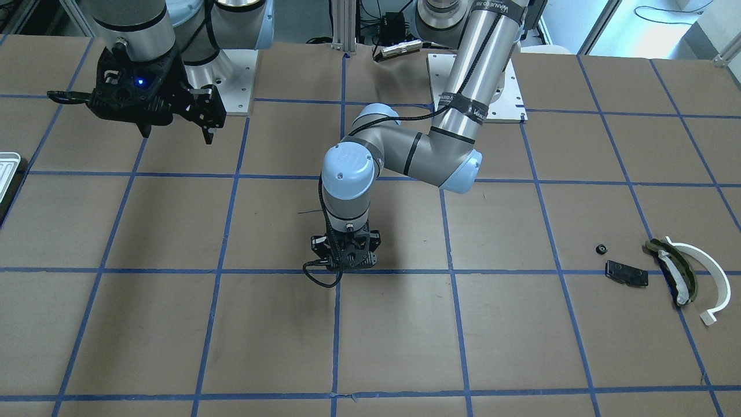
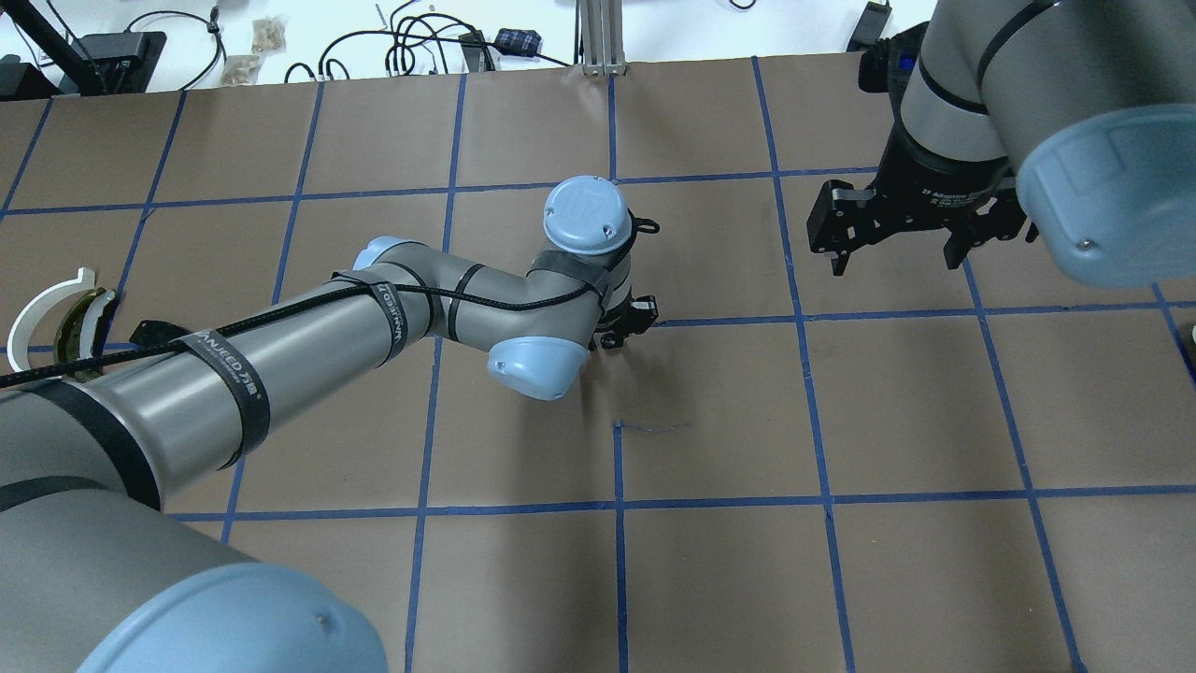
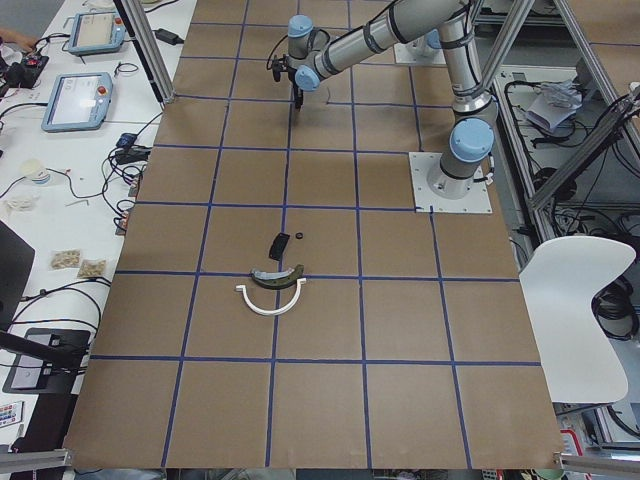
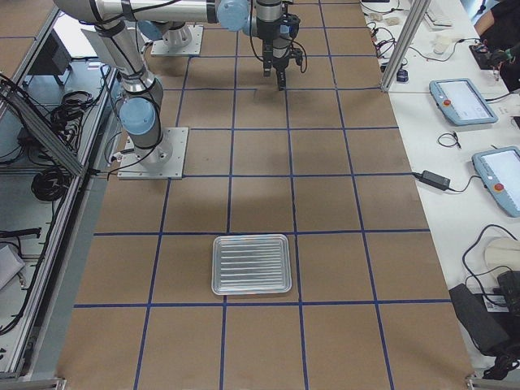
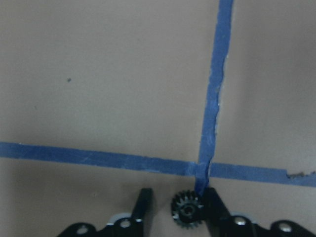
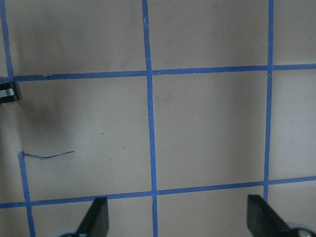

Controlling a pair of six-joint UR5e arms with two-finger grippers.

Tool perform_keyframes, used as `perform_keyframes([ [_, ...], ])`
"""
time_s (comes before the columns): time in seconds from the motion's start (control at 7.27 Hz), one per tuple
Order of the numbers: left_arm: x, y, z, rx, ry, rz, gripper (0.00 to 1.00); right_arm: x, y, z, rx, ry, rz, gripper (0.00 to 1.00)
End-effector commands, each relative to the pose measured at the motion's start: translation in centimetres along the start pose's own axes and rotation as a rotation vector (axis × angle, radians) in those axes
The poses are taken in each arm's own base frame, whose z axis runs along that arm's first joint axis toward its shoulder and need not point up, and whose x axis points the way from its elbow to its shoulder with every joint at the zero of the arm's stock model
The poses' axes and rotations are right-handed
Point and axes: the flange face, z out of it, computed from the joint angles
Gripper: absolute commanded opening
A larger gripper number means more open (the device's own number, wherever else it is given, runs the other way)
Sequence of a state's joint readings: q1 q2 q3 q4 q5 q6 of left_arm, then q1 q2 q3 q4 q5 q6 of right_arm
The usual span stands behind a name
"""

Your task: Place bearing gear from tray to pile

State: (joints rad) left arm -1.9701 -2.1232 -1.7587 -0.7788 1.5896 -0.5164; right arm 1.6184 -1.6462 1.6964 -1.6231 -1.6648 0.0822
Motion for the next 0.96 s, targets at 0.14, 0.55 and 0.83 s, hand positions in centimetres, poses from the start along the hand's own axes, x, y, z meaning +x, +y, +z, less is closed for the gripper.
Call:
perform_keyframes([
  [0.14, -1.3, -0.4, -2.4, -0.007, -0.006, 0.054, 0.0, -0.2, -1.0, -1.3, 0.069, -0.036, 0.034, 1.0],
  [0.55, -21.8, -8.0, -7.6, -0.116, -0.045, 0.044, 0.0, -0.8, -5.0, -3.1, 0.147, -0.093, 0.061, 1.0],
  [0.83, -37.7, -7.6, -9.8, -0.116, -0.045, 0.107, 0.0, -0.8, -5.8, -3.7, 0.154, -0.094, 0.062, 1.0],
])
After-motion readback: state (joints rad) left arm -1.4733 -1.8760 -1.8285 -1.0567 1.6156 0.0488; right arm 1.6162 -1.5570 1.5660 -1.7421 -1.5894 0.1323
